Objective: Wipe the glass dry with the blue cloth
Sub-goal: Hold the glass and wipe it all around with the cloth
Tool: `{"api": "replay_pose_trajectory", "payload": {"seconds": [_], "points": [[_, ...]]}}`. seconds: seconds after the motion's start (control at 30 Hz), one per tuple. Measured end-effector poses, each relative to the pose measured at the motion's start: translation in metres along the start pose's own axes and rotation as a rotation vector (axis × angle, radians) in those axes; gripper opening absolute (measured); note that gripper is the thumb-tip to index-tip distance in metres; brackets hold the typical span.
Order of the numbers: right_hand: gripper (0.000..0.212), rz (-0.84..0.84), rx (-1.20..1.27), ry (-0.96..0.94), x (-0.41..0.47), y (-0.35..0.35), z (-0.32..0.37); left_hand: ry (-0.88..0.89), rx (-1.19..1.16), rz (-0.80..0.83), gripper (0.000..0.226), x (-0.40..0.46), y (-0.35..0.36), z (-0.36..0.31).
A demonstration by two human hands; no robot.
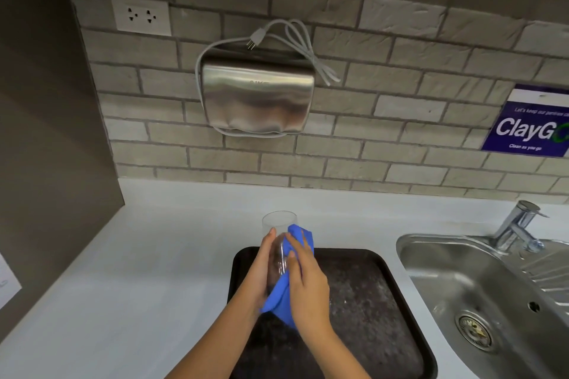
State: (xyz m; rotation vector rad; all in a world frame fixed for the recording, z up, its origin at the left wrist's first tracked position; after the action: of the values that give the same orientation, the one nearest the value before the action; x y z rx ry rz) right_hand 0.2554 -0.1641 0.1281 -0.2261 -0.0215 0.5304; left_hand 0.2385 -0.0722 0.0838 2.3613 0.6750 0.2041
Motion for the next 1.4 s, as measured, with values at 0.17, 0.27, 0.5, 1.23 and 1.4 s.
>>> {"api": "replay_pose_trajectory", "payload": {"seconds": [0.17,0.27,0.5,1.23,1.4], "points": [[0.035,0.056,0.29,0.22,0.028,-0.014,-0.005,-0.033,-0.045,-0.055,0.058,0.002,0.001,0.014],[0.036,0.033,0.283,0.257,0.028,-0.015,-0.009,0.018,0.049,-0.125,0.057,0.006,-0.002,0.012],[0.033,-0.072,0.113,0.108,0.014,-0.016,-0.002,0.099,0.335,-0.17,0.048,0.01,-0.008,0.002],[0.035,-0.121,0.059,0.061,-0.022,-0.009,-0.004,0.031,0.046,-0.07,0.058,-0.004,0.0,0.0],[0.033,-0.071,0.136,0.122,-0.001,-0.017,0.002,0.019,0.017,0.014,0.066,-0.007,0.004,0.003]]}}
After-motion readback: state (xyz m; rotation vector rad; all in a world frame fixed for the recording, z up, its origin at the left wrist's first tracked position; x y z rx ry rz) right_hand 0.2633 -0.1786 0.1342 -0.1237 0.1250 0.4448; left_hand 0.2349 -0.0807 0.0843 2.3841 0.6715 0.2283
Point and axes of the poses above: each hand's wrist, its own x-axis towards the middle knuckle, its own y-axis out of the palm, z = x × y, the point moved 7 cm from there along x, towards the middle knuckle, and after that the axes turned 12 degrees about y, right-handed, at the moved point
